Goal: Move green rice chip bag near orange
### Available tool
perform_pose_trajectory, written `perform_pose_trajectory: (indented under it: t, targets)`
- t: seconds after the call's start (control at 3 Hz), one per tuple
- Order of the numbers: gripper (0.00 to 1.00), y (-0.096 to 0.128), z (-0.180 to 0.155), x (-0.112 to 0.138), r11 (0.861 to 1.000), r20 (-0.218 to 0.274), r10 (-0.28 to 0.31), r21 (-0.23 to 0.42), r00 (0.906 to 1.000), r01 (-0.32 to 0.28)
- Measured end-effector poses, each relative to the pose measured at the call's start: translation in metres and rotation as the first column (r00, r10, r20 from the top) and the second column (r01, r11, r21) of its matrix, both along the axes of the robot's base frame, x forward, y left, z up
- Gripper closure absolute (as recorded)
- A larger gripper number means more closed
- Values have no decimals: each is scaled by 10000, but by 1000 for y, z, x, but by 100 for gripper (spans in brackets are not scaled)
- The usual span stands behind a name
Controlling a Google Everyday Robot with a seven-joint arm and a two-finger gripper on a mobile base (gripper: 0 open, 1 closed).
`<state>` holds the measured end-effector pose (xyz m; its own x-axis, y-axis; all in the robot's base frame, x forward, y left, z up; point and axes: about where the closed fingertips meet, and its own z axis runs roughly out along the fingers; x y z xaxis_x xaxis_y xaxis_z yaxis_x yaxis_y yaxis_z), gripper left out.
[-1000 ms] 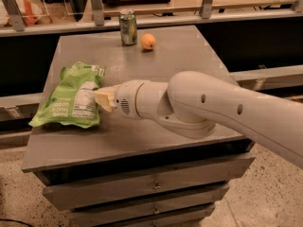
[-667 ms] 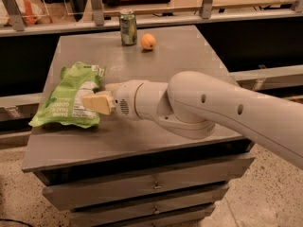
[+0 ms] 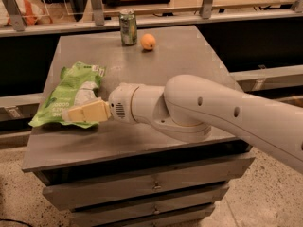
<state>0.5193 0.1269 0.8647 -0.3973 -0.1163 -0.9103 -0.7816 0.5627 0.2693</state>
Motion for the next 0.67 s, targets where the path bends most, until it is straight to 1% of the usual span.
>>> perform_pose_trajectory:
  t: [0.33,0.67]
  targets:
    - [0,7,-1,-3,9994,51,354,-34,9994,-354]
    - [0,17,-4,-8,9957,180,891,-282,9959,-885]
